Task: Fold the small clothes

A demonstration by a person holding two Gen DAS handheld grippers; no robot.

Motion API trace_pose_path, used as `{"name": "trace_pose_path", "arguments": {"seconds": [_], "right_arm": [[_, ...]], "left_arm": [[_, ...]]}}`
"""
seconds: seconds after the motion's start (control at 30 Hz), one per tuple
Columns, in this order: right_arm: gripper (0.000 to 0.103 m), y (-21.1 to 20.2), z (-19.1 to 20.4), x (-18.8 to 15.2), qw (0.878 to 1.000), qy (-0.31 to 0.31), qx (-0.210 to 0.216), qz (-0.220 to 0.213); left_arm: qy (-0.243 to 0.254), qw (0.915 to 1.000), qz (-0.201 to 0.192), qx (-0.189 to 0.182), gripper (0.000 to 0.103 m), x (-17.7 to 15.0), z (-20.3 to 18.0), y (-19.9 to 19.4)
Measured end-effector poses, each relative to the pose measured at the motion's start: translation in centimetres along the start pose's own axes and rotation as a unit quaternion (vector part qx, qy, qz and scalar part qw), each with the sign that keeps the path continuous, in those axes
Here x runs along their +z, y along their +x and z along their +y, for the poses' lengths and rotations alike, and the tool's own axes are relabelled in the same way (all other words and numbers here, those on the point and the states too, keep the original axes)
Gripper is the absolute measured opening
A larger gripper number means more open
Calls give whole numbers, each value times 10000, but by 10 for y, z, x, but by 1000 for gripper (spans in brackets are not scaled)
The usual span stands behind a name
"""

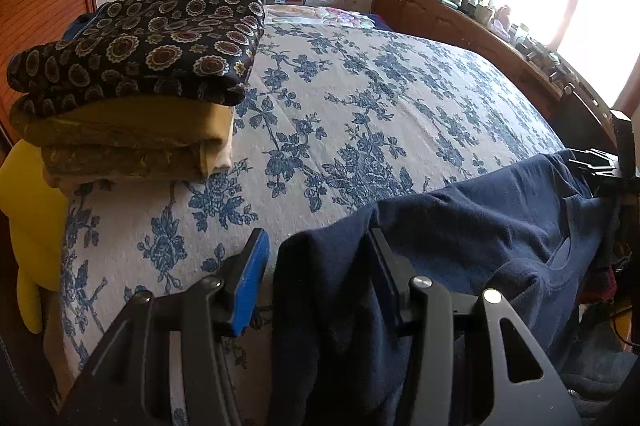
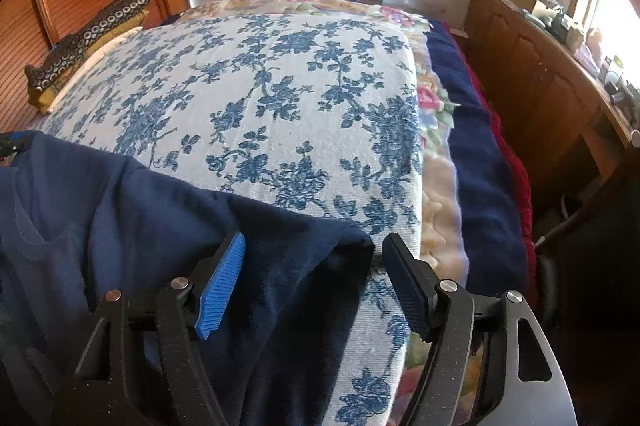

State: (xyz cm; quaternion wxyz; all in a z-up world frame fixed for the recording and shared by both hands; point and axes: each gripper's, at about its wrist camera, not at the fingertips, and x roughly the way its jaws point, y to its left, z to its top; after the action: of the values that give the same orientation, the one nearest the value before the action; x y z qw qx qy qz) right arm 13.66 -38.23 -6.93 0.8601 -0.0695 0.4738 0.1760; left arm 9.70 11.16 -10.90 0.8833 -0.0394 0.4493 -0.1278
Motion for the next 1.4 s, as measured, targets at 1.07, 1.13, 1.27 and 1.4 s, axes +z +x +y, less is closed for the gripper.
{"name": "trace_pose_path", "arguments": {"seconds": [1.07, 1.13, 1.27, 1.4], "right_arm": [[7, -239, 60, 30, 9636, -777, 526, -2504], [7, -262, 64, 32, 9587, -823, 496, -2675], [7, -306, 69, 33, 9478, -809, 508, -3043], [7, -350, 73, 33, 9334, -797, 551, -3456]], "left_arm": [[855, 9631, -2440, -743, 5, 39, -73, -234], [879, 9576, -2633, -774, 5, 39, -76, -251], [896, 9453, -3008, -888, 5, 37, -74, -285], [860, 9369, -3224, -1045, 5, 44, -65, -311]]}}
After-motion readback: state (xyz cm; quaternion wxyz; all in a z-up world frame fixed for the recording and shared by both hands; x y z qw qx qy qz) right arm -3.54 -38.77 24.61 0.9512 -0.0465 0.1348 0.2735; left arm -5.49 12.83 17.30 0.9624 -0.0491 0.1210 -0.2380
